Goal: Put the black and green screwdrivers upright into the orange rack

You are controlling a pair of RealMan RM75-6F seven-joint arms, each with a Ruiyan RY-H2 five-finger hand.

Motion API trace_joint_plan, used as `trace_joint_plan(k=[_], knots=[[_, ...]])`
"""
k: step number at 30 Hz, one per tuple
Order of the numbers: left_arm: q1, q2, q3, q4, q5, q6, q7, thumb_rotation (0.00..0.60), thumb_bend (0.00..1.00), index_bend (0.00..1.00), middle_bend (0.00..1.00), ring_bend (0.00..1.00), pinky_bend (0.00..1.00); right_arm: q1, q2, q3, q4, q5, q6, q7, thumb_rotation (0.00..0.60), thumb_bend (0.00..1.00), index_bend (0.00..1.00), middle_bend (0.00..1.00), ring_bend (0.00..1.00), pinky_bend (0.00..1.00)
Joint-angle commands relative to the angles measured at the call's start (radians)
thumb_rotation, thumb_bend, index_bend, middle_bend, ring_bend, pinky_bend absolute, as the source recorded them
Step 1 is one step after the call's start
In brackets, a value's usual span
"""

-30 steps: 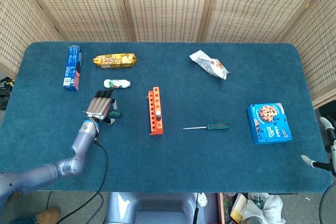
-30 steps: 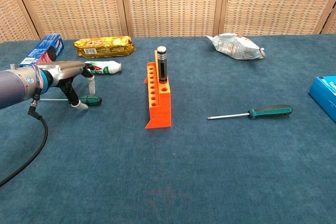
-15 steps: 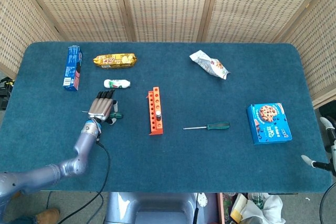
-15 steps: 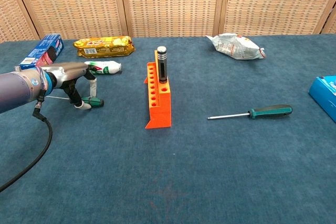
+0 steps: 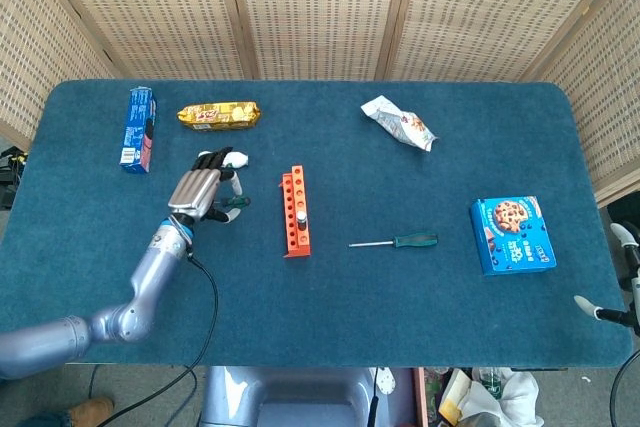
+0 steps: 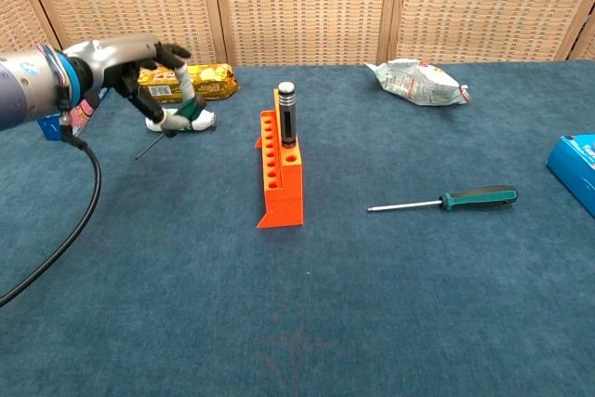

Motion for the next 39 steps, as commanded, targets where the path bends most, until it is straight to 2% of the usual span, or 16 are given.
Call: trace_joint_plan(k=[1, 3, 6, 14, 25, 39], knots=[[0.084, 0.060, -0.142, -0.134, 0.250, 0.069, -0.430, 0.600, 0.49, 0.65, 0.00, 0.00, 0.00, -0.002, 0.002, 0.000, -0.002, -0.001, 0.003, 0.002, 0.600, 0.00, 0.00, 0.00, 0.00, 0.00], [0.088, 0.060, -0.166, -0.141, 0.279, 0.082, -0.512, 0.600, 0.49, 0.66, 0.00, 0.00, 0.00, -0.003, 0.003, -0.001, -0.002, -0.001, 0.004, 0.004, 0.600, 0.00, 0.00, 0.00, 0.00, 0.00], [0.083, 0.075, -0.191, -0.164, 0.270, 0.072, -0.567, 0.600, 0.49, 0.65, 0.00, 0.00, 0.00, -0.004, 0.004, 0.001, -0.001, 0.000, 0.005, 0.009, 0.600, 0.00, 0.00, 0.00, 0.00, 0.00], [0.041, 0.035, -0.242, -0.192, 0.166, 0.052, -0.645, 0.600, 0.50, 0.66, 0.00, 0.00, 0.00, 0.000, 0.003, 0.003, 0.006, 0.009, -0.006, 0.012, 0.600, 0.00, 0.00, 0.00, 0.00, 0.00], [-0.027, -0.073, -0.233, -0.091, 0.041, -0.010, -0.678, 0.600, 0.50, 0.66, 0.00, 0.00, 0.00, 0.003, 0.003, 0.006, 0.013, 0.019, -0.017, 0.018, 0.600, 0.00, 0.00, 0.00, 0.00, 0.00], [-0.049, -0.149, -0.225, 0.011, 0.070, -0.002, -0.707, 0.600, 0.50, 0.66, 0.00, 0.00, 0.00, 0.006, 0.000, 0.010, 0.020, 0.027, -0.021, 0.016, 0.600, 0.00, 0.00, 0.00, 0.00, 0.00]])
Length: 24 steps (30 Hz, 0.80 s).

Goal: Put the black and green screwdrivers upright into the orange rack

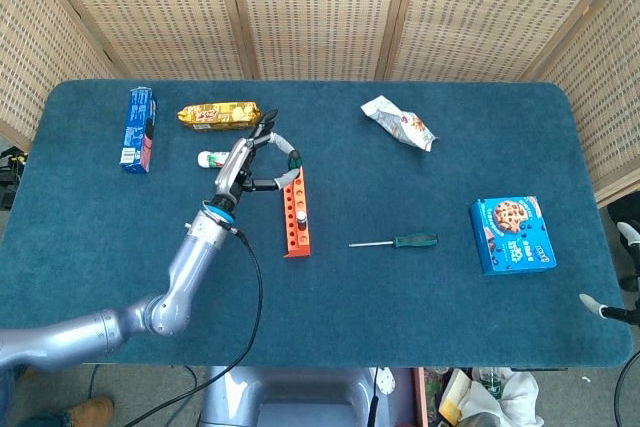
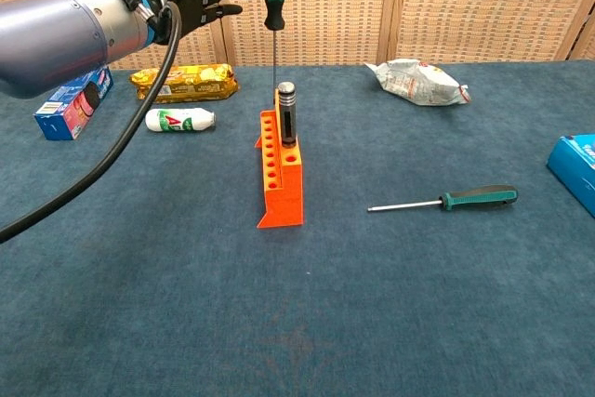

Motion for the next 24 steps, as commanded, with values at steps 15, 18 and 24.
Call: trace_joint_plan(k=[15, 18, 24], knots=[[-0.025, -0.031, -0.030, 0.063, -0.029, -0.041, -0.030, 0.600, 0.51, 0.66, 0.00, 0.00, 0.00, 0.009, -0.009, 0.004, 0.008, 0.017, -0.017, -0.012, 0.600, 0.00, 0.00, 0.00, 0.00, 0.00], [-0.028, -0.032, -0.034, 0.064, -0.026, -0.042, -0.029, 0.600, 0.51, 0.66, 0.00, 0.00, 0.00, 0.009, -0.008, 0.006, 0.010, 0.021, -0.019, -0.010, 0.600, 0.00, 0.00, 0.00, 0.00, 0.00], [-0.028, -0.035, -0.033, 0.058, -0.033, -0.048, -0.030, 0.600, 0.51, 0.66, 0.00, 0.00, 0.00, 0.008, -0.006, 0.008, 0.011, 0.022, -0.018, -0.003, 0.600, 0.00, 0.00, 0.00, 0.00, 0.00]])
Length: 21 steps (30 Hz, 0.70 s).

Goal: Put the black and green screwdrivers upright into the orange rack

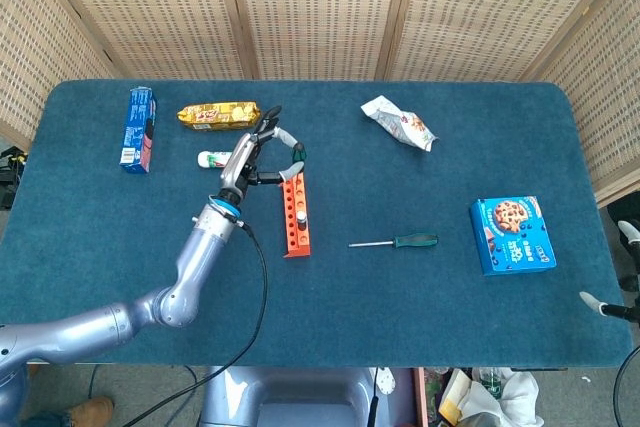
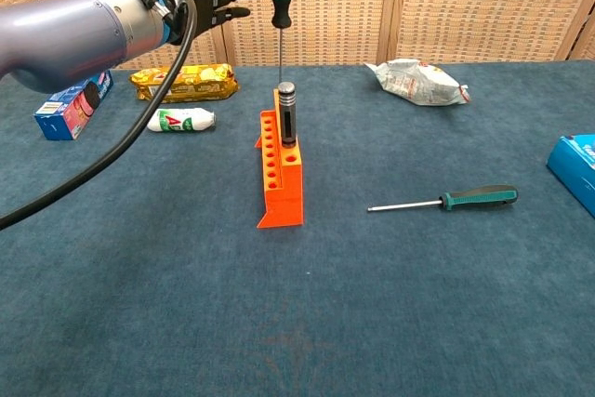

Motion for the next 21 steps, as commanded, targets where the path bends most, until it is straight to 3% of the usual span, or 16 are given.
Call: trace_joint_plan(k=[1, 21], knots=[[0.003, -0.001, 0.004, -0.004, -0.006, -0.005, -0.001, 0.600, 0.51, 0.66, 0.00, 0.00, 0.00, -0.001, 0.001, 0.000, 0.000, -0.002, 0.002, 0.002, 0.600, 0.00, 0.00, 0.00, 0.00, 0.00], [-0.009, -0.029, 0.016, 0.043, -0.016, -0.022, 0.013, 0.600, 0.52, 0.66, 0.00, 0.00, 0.00, 0.000, 0.003, 0.000, -0.001, -0.002, -0.003, 0.006, 0.600, 0.00, 0.00, 0.00, 0.00, 0.00]])
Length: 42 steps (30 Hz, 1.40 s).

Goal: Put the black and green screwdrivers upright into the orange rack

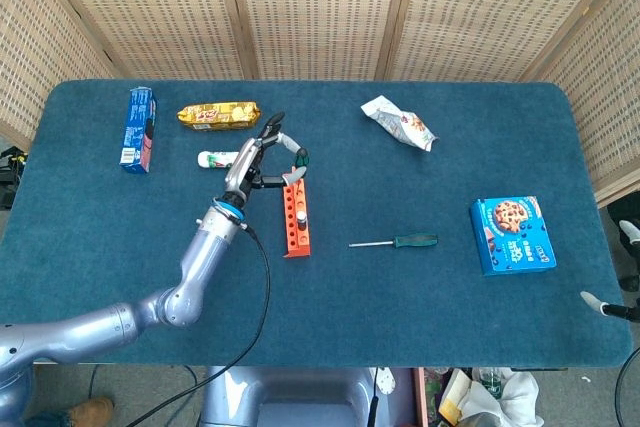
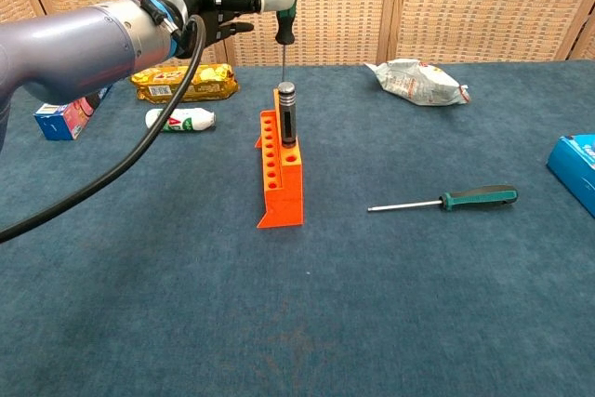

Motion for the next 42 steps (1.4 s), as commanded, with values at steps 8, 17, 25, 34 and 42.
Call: trace_joint_plan(k=[8, 17, 25, 34, 42], knots=[[0.001, -0.036, 0.021, 0.057, 0.003, -0.013, -0.005, 0.600, 0.52, 0.66, 0.00, 0.00, 0.00, 0.001, 0.001, 0.000, 0.000, 0.002, -0.002, 0.000, 0.600, 0.00, 0.00, 0.00, 0.00, 0.00], [-0.004, -0.056, 0.033, 0.096, -0.007, -0.034, 0.010, 0.600, 0.52, 0.66, 0.00, 0.00, 0.00, 0.002, 0.002, 0.001, 0.001, 0.002, -0.007, 0.005, 0.600, 0.00, 0.00, 0.00, 0.00, 0.00], [-0.004, -0.071, 0.046, 0.124, -0.007, -0.048, 0.024, 0.600, 0.52, 0.65, 0.00, 0.00, 0.00, 0.002, 0.003, 0.000, -0.001, -0.001, -0.007, 0.008, 0.600, 0.00, 0.00, 0.00, 0.00, 0.00], [-0.001, -0.076, 0.051, 0.150, -0.028, -0.071, 0.043, 0.600, 0.52, 0.66, 0.00, 0.00, 0.00, 0.003, 0.003, 0.000, -0.002, -0.001, -0.008, 0.009, 0.600, 0.00, 0.00, 0.00, 0.00, 0.00], [0.001, -0.057, 0.051, 0.141, -0.050, -0.113, 0.057, 0.600, 0.52, 0.56, 0.00, 0.00, 0.00, 0.003, 0.004, 0.000, -0.002, -0.001, -0.008, 0.010, 0.600, 0.00, 0.00, 0.00, 0.00, 0.00]])
